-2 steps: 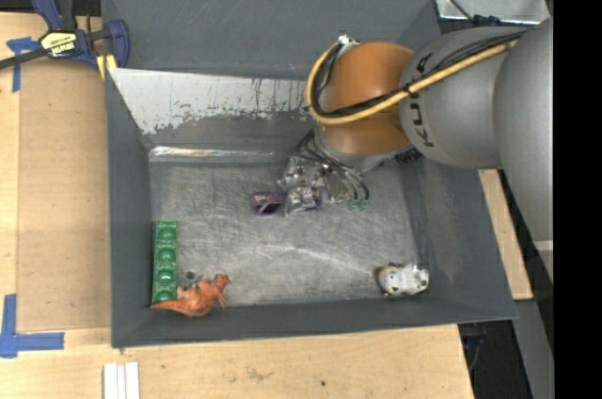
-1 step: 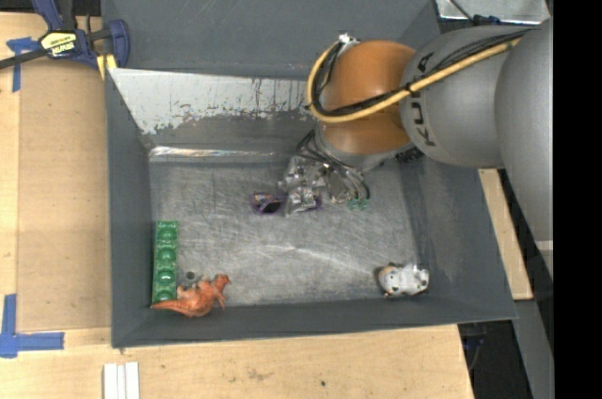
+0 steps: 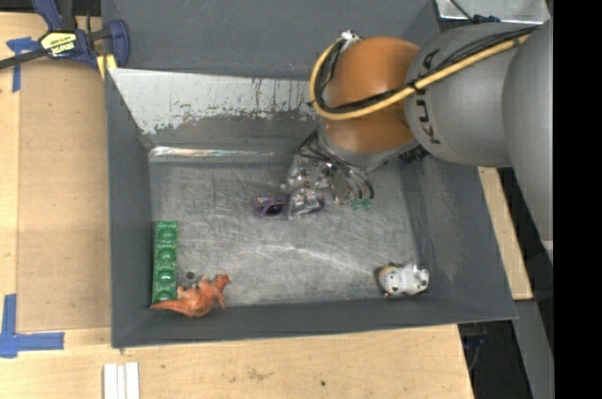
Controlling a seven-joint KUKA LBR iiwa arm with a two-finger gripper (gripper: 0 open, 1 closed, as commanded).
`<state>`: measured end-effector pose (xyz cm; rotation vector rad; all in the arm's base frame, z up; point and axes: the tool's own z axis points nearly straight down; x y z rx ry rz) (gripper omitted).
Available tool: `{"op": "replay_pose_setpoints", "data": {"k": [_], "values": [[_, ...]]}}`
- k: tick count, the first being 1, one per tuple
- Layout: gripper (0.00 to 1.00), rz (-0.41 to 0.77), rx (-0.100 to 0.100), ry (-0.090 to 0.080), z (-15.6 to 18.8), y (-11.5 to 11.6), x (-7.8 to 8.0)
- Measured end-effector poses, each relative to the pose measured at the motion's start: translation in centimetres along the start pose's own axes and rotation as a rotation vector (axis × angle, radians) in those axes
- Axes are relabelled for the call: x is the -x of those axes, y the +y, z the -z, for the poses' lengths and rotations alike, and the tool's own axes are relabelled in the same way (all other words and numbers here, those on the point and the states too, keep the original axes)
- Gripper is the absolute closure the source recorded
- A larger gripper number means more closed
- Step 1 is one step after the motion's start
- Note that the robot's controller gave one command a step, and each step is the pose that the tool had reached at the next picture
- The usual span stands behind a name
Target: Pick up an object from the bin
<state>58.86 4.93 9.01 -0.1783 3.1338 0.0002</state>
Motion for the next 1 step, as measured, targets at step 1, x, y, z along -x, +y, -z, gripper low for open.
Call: {"op": "replay_pose_setpoints", "data": {"k": [1], "values": [[1.00, -0.001, 0.000, 0.004, 1.97, 0.00, -0.03]]}}
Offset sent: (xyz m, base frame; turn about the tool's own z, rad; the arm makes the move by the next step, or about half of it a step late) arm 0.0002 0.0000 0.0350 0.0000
